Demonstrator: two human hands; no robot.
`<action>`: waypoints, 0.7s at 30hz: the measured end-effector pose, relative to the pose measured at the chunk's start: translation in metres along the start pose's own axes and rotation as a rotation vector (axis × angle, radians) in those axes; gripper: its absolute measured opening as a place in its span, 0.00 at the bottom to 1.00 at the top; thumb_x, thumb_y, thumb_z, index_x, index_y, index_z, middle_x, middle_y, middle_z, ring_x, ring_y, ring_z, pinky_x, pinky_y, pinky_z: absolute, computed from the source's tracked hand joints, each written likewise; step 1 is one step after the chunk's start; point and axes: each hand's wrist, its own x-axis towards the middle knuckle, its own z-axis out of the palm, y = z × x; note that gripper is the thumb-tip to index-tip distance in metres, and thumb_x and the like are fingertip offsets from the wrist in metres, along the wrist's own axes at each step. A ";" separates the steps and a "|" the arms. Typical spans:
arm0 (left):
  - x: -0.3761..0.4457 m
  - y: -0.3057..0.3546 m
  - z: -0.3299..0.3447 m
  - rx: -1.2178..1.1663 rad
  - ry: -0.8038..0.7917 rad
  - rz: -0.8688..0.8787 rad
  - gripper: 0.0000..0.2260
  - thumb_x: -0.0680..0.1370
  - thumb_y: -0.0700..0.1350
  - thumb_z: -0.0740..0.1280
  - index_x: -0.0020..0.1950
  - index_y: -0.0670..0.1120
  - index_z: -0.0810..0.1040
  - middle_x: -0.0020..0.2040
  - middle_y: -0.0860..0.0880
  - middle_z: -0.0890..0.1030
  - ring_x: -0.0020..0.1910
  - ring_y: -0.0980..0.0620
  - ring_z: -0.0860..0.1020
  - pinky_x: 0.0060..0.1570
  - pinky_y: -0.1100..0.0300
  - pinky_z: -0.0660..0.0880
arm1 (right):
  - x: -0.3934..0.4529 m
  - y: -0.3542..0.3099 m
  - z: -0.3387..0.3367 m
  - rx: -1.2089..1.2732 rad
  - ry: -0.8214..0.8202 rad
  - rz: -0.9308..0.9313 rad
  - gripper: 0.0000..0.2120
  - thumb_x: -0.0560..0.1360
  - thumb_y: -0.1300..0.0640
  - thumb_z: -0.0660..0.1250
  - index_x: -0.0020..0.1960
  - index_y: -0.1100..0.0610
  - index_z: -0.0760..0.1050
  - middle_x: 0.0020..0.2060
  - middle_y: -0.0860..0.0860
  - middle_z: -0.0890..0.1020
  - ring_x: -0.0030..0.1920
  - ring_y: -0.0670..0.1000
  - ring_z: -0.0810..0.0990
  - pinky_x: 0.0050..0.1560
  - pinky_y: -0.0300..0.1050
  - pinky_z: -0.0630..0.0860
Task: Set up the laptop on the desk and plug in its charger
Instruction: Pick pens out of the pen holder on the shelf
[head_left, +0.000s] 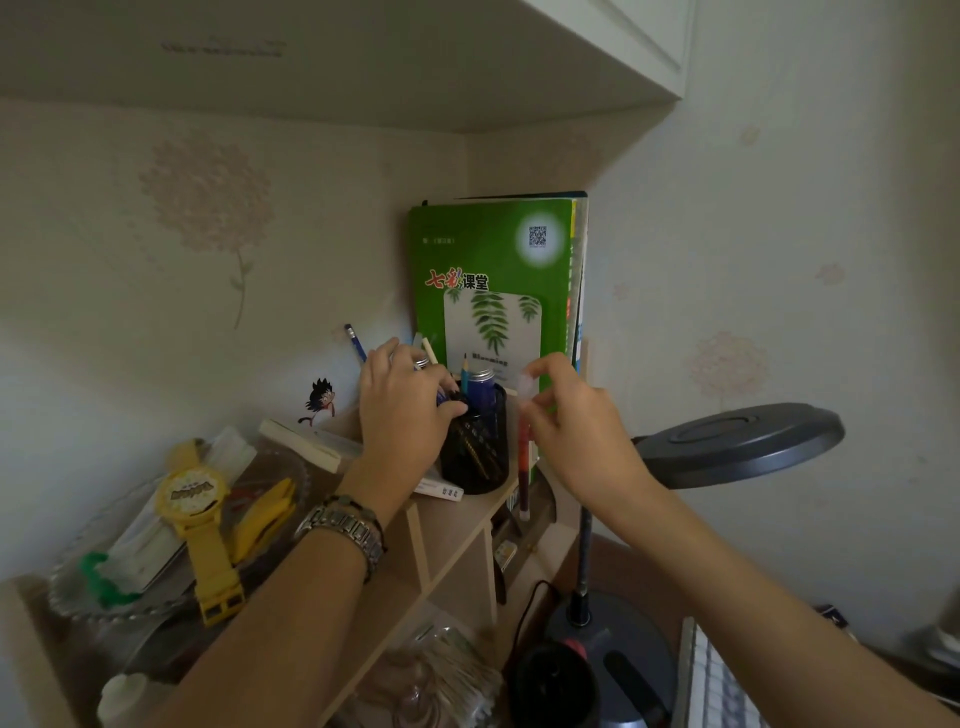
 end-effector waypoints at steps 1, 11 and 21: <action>0.000 0.000 0.000 -0.009 0.002 -0.001 0.12 0.70 0.52 0.71 0.50 0.49 0.81 0.62 0.45 0.74 0.68 0.44 0.62 0.67 0.48 0.58 | 0.000 -0.001 0.000 0.003 -0.002 0.002 0.10 0.78 0.62 0.59 0.59 0.57 0.68 0.40 0.55 0.81 0.35 0.51 0.80 0.32 0.41 0.76; 0.008 0.014 -0.034 -0.279 0.134 -0.017 0.09 0.73 0.53 0.67 0.50 0.51 0.76 0.55 0.49 0.78 0.60 0.46 0.70 0.59 0.52 0.62 | -0.003 -0.014 -0.010 0.045 0.014 -0.023 0.11 0.78 0.61 0.59 0.60 0.56 0.67 0.38 0.54 0.80 0.33 0.51 0.81 0.31 0.43 0.79; -0.028 0.048 -0.112 -0.825 0.183 -0.012 0.09 0.77 0.46 0.64 0.56 0.47 0.74 0.43 0.54 0.78 0.40 0.58 0.80 0.39 0.65 0.79 | -0.027 -0.037 -0.044 0.332 0.008 -0.027 0.13 0.78 0.58 0.60 0.62 0.48 0.68 0.37 0.48 0.78 0.36 0.49 0.83 0.37 0.51 0.83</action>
